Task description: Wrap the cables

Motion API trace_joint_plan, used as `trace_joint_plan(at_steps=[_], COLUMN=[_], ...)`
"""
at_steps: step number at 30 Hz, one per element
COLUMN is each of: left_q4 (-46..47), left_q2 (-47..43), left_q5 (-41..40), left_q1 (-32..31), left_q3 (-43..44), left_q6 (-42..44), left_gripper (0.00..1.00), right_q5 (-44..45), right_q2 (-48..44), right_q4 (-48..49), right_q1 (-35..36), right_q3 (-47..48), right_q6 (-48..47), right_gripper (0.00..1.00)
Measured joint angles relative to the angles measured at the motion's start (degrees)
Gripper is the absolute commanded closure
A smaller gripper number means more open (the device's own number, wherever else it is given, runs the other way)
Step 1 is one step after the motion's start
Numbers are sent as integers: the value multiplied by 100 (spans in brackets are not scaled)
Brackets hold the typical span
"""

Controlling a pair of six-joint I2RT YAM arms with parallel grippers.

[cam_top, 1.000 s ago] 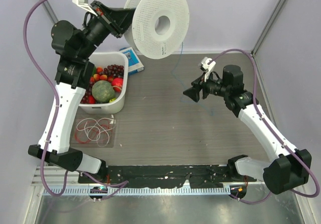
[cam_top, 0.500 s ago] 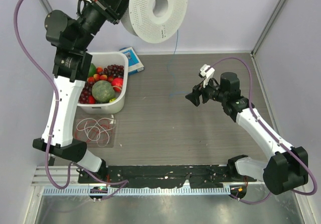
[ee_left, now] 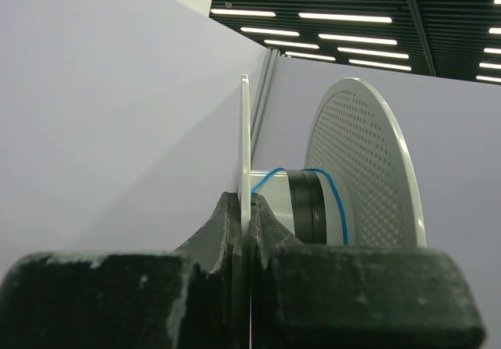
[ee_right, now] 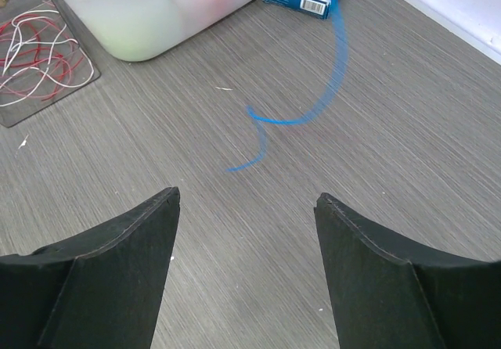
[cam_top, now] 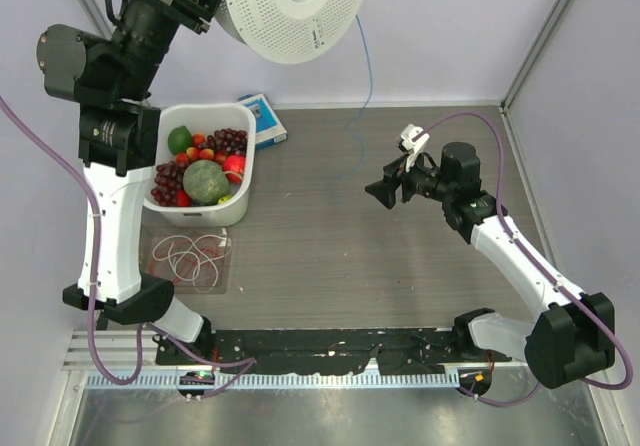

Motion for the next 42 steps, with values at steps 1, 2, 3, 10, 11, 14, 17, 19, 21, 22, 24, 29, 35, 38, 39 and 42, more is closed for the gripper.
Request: trace_joint_plan(at_steps=[1, 2, 3, 10, 11, 14, 17, 19, 21, 22, 24, 29, 35, 38, 39, 42], left_q4=[0, 0, 0, -7, -9, 0, 2, 4, 2, 4, -7, 33, 96, 168, 184, 190], left_q2=[7, 9, 11, 52, 55, 52, 46, 31, 20, 20, 20, 20, 20, 20, 20, 20], left_q5=[-7, -13, -13, -79, -103, -160, -210, -254, -291, -313, -352, -424, -461, -461, -463, -463], left_q1=[0, 0, 0, 0, 0, 0, 0, 0, 0, 0, 0, -11, -33, -35, -35, -35], left_q3=[26, 39, 42, 42, 39, 7, -81, -192, -304, -348, -413, -424, -426, -474, -501, -579], left_q6=[-11, -15, -17, -11, -9, -9, -11, -9, -9, -9, -11, -70, -168, -188, -188, -186], left_gripper=[100, 100, 100, 100, 100, 100, 100, 100, 100, 100, 100, 100, 100, 100, 100, 100], right_q5=[-20, -39, -52, -136, -142, -164, -153, -131, -28, 33, 308, 1075, 1569, 1604, 1600, 1569], right_q2=[-4, -11, -11, -13, -13, 13, 83, 153, 262, 306, 433, 815, 1401, 1801, 1930, 2275], right_q4=[0, 2, 7, 92, 105, 190, 304, 398, 638, 730, 1049, 1692, 2350, 2505, 2549, 2651], right_q1=[0, 2, 2, 142, 199, 378, 625, 761, 887, 920, 957, 942, 881, 872, 870, 870], right_q3=[0, 0, 0, 0, 0, 0, -2, -7, -44, -70, -181, -348, -337, -197, -129, 105], right_q6=[9, 15, 24, 120, 144, 236, 297, 345, 420, 455, 549, 560, 498, 433, 409, 387], right_gripper=[25, 25, 25, 25, 25, 25, 25, 25, 25, 25, 25, 25, 26, 26, 26, 27])
